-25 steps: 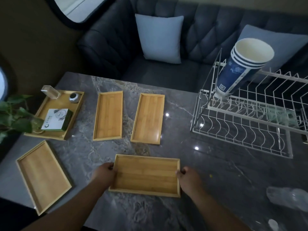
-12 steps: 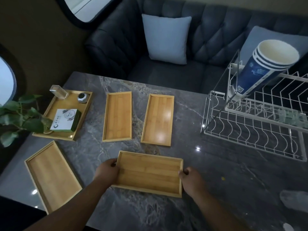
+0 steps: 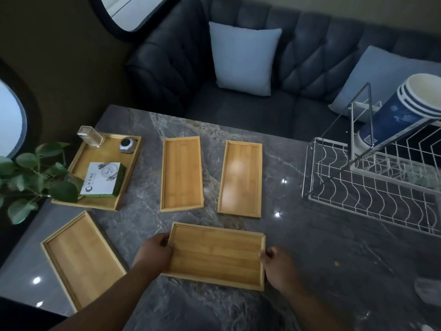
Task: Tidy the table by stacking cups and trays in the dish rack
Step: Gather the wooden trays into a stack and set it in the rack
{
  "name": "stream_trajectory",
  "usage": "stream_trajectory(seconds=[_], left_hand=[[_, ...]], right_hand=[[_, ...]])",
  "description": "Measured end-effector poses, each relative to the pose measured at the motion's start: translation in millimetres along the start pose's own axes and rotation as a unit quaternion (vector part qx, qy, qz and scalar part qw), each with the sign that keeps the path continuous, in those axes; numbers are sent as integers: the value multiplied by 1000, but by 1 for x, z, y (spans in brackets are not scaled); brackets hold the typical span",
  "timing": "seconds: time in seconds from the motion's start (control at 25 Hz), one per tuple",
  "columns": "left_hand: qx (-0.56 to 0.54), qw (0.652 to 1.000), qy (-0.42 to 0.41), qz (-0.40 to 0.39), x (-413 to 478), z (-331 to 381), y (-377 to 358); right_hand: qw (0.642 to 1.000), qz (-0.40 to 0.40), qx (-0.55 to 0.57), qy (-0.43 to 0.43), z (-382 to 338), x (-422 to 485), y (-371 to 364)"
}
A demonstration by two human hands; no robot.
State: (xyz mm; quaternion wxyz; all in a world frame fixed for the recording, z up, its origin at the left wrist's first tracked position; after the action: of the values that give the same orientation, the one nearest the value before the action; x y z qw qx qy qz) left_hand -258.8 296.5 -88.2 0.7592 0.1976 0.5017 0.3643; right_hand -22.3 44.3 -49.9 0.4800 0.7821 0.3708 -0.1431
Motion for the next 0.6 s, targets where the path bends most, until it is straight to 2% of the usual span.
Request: stream_trajectory(seconds=[0.6], left_hand=[[7, 1000, -27, -14, -2, 2, 6]], right_hand=[[999, 38, -14, 2, 3, 3, -6]])
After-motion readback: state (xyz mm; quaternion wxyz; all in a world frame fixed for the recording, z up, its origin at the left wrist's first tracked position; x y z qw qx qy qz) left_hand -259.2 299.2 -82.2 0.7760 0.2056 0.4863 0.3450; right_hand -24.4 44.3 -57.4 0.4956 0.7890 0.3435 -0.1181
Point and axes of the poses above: each hand's wrist, its own x-axis towards the middle knuckle, its own y-axis out of the back of the hand, z = x × y, the point moved 1 cm from there along x, towards the middle knuckle, and after that the axes turned 7 degrees about y, right-handed, at the moved point
